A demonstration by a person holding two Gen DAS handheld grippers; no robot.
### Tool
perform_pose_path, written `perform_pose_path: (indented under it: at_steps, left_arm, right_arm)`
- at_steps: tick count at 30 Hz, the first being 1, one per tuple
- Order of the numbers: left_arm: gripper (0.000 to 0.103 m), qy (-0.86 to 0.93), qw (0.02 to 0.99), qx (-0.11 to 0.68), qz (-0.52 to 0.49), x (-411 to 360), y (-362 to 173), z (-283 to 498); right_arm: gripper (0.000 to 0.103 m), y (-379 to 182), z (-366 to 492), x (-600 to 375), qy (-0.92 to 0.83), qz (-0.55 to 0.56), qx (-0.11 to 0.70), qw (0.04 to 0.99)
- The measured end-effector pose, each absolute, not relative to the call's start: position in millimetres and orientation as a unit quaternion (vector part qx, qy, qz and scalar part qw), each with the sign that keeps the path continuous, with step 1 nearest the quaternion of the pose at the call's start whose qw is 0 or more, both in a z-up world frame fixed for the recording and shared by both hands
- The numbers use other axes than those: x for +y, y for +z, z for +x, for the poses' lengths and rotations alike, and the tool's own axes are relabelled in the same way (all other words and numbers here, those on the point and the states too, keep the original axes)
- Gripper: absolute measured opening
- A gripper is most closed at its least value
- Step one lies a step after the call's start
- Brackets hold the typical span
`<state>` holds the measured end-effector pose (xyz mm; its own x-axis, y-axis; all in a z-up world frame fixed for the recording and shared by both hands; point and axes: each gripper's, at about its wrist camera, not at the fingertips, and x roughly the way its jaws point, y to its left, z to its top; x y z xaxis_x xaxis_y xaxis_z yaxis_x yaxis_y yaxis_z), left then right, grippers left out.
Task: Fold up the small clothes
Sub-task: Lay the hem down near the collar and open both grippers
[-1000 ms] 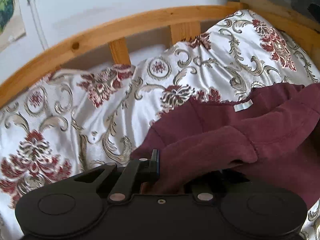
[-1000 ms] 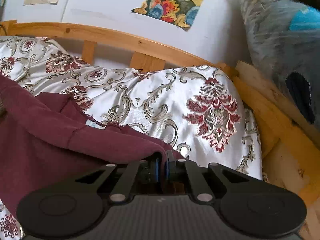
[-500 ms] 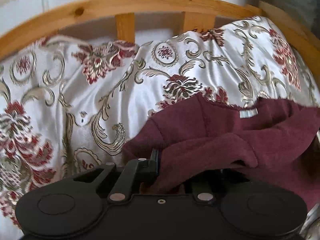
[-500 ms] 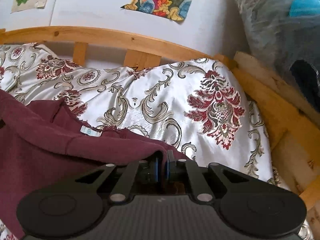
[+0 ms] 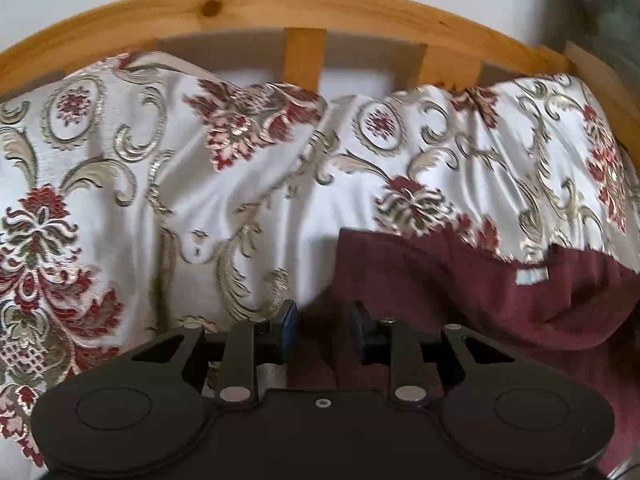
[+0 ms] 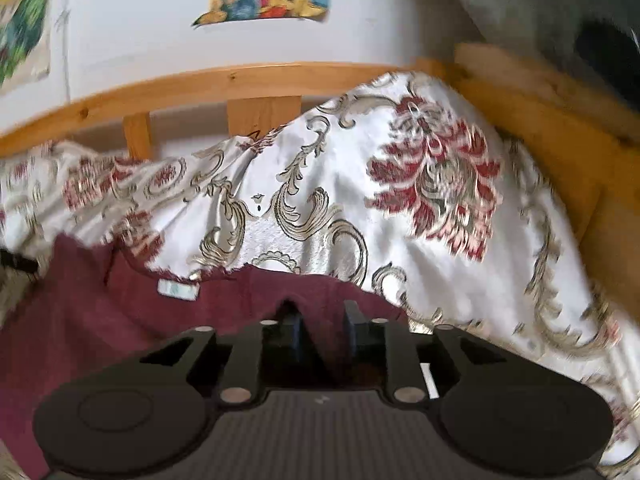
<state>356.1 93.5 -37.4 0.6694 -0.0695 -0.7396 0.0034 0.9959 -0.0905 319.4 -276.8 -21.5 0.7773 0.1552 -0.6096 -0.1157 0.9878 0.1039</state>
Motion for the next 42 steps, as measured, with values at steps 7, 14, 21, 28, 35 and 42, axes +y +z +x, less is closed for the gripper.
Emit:
perform_pose_path:
  at_steps: [7, 14, 21, 28, 35, 42]
  left_arm:
    - [0.054, -0.007, 0.917, 0.395, -0.051, 99.6, -36.3, 350.6]
    - [0.064, -0.030, 0.925, 0.380, 0.003, 76.7, -42.0, 347.8]
    - [0.058, -0.046, 0.925, 0.376, 0.019, 67.4, -54.4, 350.5]
    - [0.049, -0.055, 0.926, 0.371, 0.033, 59.1, -62.8, 367.8]
    - [0.007, -0.078, 0.932, 0.354, -0.008, 65.0, -62.7, 370.5]
    - [0.006, -0.039, 0.940, 0.338, 0.013, 60.9, -52.9, 359.7]
  right_arm:
    - [0.069, -15.7, 318.2, -310.0, 0.065, 0.145, 0.336, 0.928]
    - [0.076, -21.0, 315.6, -307.8, 0.067, 0.088, 0.359, 0.927]
    - [0.084, -21.2, 310.4, -284.6, 0.102, -0.011, 0.374, 0.922]
    - [0.090, -29.5, 300.5, -276.7, 0.111, -0.086, 0.346, 0.928]
    - [0.036, -39.0, 312.8, -278.0, 0.111, -0.062, 0.335, 0.934]
    - [0.015, -33.3, 320.6, -296.9, 0.099, 0.019, 0.324, 0.941]
